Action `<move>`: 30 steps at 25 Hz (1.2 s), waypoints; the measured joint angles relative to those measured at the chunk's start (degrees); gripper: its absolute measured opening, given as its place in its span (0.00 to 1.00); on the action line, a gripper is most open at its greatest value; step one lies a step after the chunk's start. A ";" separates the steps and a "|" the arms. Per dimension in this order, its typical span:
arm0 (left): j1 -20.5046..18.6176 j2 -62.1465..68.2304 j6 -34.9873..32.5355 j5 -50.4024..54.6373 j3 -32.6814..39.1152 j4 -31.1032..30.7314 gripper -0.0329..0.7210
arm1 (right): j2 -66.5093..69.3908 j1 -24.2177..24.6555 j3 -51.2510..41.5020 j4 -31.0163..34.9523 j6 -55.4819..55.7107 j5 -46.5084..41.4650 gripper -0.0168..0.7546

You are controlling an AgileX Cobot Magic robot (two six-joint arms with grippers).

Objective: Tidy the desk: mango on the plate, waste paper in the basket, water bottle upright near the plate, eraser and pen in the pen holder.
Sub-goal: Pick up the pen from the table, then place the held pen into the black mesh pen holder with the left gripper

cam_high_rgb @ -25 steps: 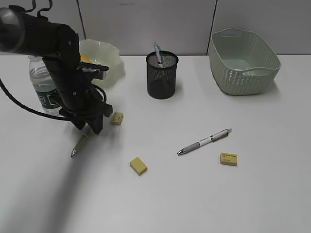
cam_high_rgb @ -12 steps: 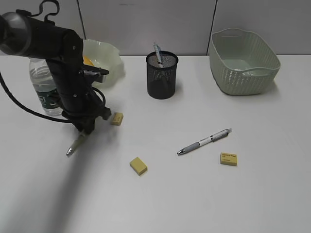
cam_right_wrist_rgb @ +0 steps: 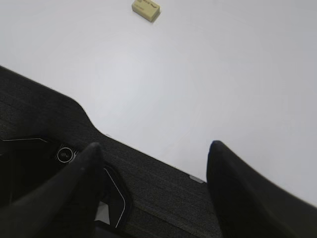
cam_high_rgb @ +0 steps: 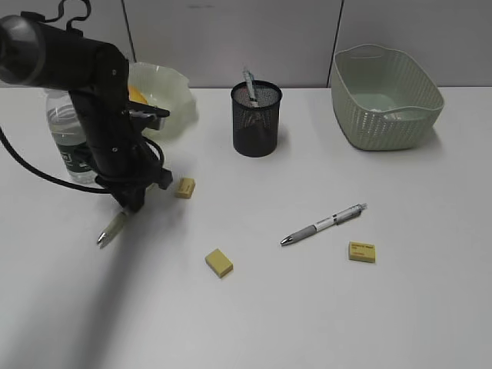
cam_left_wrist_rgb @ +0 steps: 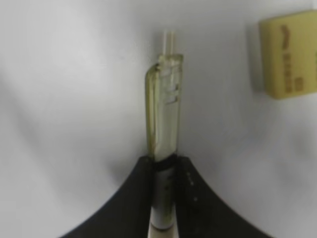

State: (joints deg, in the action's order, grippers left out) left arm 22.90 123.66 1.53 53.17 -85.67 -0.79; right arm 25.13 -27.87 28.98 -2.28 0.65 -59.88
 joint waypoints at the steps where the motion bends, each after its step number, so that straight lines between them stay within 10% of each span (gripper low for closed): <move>1: 0.00 -0.63 0.00 0.30 0.06 0.00 0.18 | 0.00 0.00 0.00 -0.04 0.00 0.00 0.69; 13: 0.00 -10.64 0.00 -7.66 -9.87 6.13 0.18 | 0.00 0.00 0.00 -0.04 0.00 0.05 0.69; 30: 7.65 -7.41 0.00 -45.60 -12.62 14.96 0.18 | 0.00 0.00 0.00 -0.04 0.00 0.05 0.69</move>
State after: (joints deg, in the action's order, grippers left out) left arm 30.55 116.25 1.53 7.57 -98.30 14.18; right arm 25.13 -27.87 28.98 -2.32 0.65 -59.82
